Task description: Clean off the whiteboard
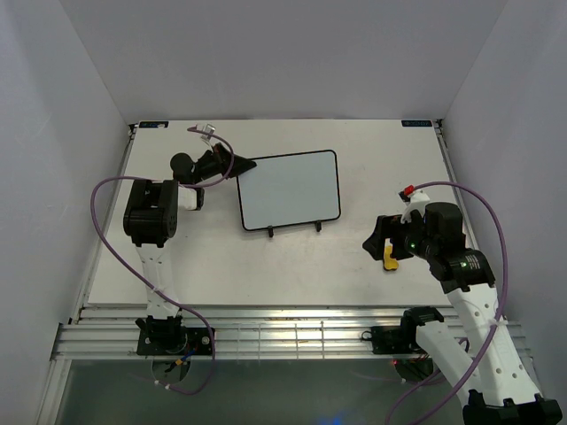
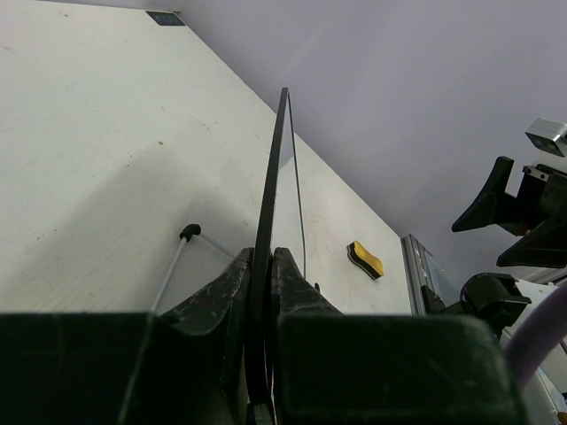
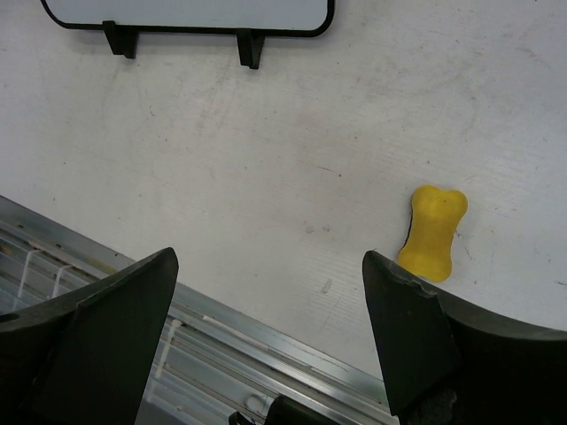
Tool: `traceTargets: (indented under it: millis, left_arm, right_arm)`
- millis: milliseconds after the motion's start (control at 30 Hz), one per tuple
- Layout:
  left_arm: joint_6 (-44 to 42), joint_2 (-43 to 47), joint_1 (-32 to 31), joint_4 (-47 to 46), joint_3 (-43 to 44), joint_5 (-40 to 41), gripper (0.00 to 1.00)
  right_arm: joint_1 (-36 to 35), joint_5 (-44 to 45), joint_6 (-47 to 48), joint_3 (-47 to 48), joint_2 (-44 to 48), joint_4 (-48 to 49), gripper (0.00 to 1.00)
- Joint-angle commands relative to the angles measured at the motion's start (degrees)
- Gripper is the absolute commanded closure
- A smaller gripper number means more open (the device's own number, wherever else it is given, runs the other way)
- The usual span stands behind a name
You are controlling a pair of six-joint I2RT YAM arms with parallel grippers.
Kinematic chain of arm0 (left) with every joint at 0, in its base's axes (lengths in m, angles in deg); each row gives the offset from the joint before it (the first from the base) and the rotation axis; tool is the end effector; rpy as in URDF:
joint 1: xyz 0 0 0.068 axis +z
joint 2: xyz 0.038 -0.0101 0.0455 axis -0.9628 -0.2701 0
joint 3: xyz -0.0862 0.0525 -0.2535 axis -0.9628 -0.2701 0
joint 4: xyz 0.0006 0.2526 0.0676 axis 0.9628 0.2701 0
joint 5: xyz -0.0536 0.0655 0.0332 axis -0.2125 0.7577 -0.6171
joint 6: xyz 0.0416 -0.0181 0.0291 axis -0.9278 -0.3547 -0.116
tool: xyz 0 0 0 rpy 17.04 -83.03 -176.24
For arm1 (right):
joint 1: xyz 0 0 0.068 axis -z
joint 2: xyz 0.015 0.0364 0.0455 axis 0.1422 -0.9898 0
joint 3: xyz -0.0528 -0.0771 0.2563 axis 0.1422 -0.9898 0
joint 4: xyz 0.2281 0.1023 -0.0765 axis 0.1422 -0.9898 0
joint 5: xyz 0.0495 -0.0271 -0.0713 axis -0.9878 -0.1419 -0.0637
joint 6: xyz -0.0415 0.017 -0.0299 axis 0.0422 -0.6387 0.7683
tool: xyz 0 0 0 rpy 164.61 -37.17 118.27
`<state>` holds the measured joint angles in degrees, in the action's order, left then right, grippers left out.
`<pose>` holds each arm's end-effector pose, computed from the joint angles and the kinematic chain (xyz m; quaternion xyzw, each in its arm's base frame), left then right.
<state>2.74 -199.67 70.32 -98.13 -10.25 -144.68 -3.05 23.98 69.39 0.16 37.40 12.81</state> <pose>0.4349 -0.0623 0.1729 0.1506 0.6433 -0.6143 0.4313 0.1344 0.0365 0.3010 -0.0942 0.8797 0.1914 0.4249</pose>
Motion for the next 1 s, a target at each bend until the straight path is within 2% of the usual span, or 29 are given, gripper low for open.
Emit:
traceTargets:
  millis: [0,100,133,467,500,533,667,767,867,900,967]
  left_arm:
    - [-6.11,-0.3,-0.12,-15.24,-2.16,-2.76,0.82]
    - [-6.19,-0.39,-0.03,-15.24,-2.86,-3.2,0.78]
    - [-6.37,-0.13,0.05,-15.24,-3.3,-2.94,0.72]
    - [-8.3,3.47,1.11,-15.15,-5.5,-1.71,0.48]
    - [-8.3,3.74,1.02,-15.07,-5.42,-1.97,0.3]
    - [-8.22,4.09,1.11,-14.98,-5.24,-2.06,0.02]
    - [-8.13,5.84,1.11,-14.89,-5.15,-1.62,0.02]
    - [-10.66,8.12,1.46,-11.22,-5.68,0.04,0.02]
    - [-18.81,13.13,2.78,-0.07,-8.66,6.8,0.02]
    - [-21.11,14.54,3.22,7.18,-9.88,9.08,0.02]
    - [-27.69,18.84,3.83,14.43,-10.51,16.55,0.02]
  right_arm:
    - [0.24,-1.46,0.79,1.0,1.04,1.06,0.1]
    - [0.24,-1.63,0.79,0.82,1.21,1.24,0.1]
    - [0.24,-1.81,0.79,0.73,1.3,1.5,0.1]
    - [0.24,-2.07,0.79,0.47,1.56,1.85,0.1]
    - [0.24,-2.07,0.79,0.56,1.56,1.85,0.1]
    - [0.24,-2.07,0.79,0.56,1.74,1.77,0.1]
    - [0.15,-1.98,0.87,0.64,1.91,1.68,0.1]
    - [0.15,-1.81,0.96,0.91,2.0,1.42,0.1]
    - [0.15,-1.46,1.05,1.43,2.0,1.15,0.1]
    - [0.24,-1.37,1.14,1.52,2.0,1.06,0.1]
    - [0.24,-0.76,1.14,1.61,2.09,0.98,0.1]
